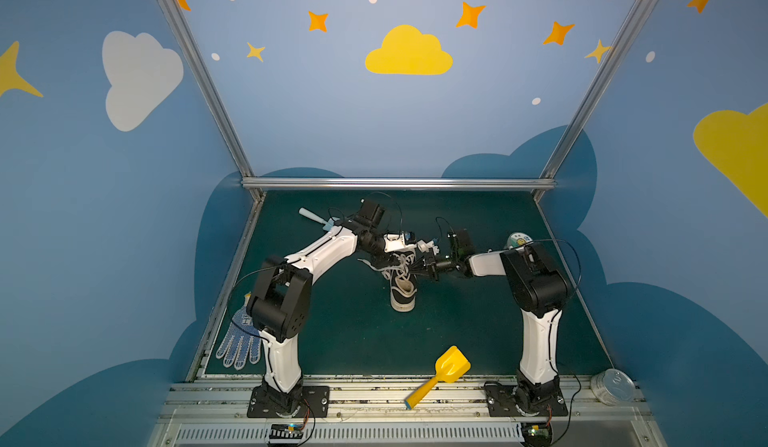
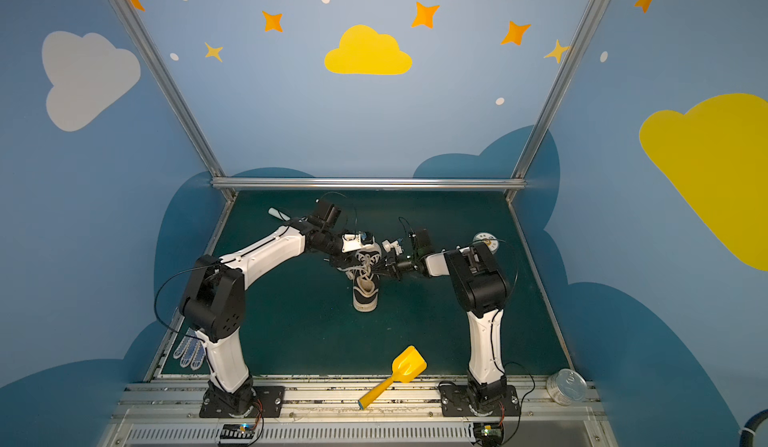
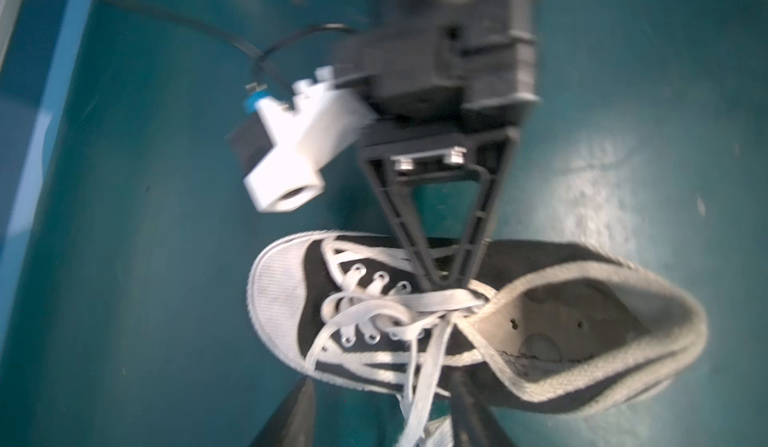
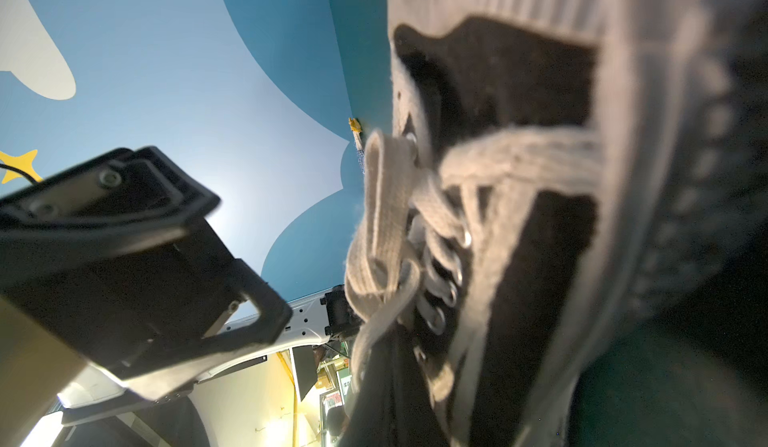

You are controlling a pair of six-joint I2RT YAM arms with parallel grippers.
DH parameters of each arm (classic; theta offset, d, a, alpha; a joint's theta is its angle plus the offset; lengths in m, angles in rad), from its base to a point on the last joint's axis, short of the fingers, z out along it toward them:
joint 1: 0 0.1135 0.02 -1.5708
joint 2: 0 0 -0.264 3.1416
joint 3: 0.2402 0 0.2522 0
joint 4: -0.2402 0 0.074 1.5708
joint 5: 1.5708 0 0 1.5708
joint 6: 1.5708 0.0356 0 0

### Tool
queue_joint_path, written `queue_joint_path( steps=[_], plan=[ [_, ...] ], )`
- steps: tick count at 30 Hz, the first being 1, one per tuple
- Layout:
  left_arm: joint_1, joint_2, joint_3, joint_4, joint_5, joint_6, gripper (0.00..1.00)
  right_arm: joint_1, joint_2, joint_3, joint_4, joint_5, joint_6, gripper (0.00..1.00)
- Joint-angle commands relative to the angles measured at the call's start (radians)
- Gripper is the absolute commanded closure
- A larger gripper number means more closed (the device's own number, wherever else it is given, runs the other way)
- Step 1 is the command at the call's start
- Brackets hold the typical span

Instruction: Tie the shoes

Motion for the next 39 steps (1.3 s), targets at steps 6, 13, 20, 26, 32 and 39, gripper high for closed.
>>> queue_joint_path(
  steps=[6,13,20,26,32,39],
  plan=[
    [0.018,0.110,0.236,-0.129,0.036,-0.518,0.42,0.004,-0.025,0.012,-0.065,0.020,-0.059,1.00],
    [0.003,0.187,0.305,-0.181,-0.007,-0.701,0.42,0.008,-0.042,0.031,-0.183,0.046,-0.150,1.00],
    [-0.047,0.220,0.303,-0.197,-0.057,-0.700,0.40,0.012,-0.040,0.040,-0.183,0.043,-0.151,1.00],
    [-0.071,0.257,0.312,-0.194,-0.077,-0.697,0.40,0.014,-0.039,0.040,-0.180,0.040,-0.150,1.00],
    [-0.101,0.289,0.311,-0.178,-0.172,-0.720,0.41,0.015,-0.040,0.045,-0.180,0.038,-0.148,1.00],
    [-0.135,0.298,0.294,-0.132,-0.242,-0.740,0.42,0.016,-0.038,0.044,-0.180,0.037,-0.147,1.00]
  ],
)
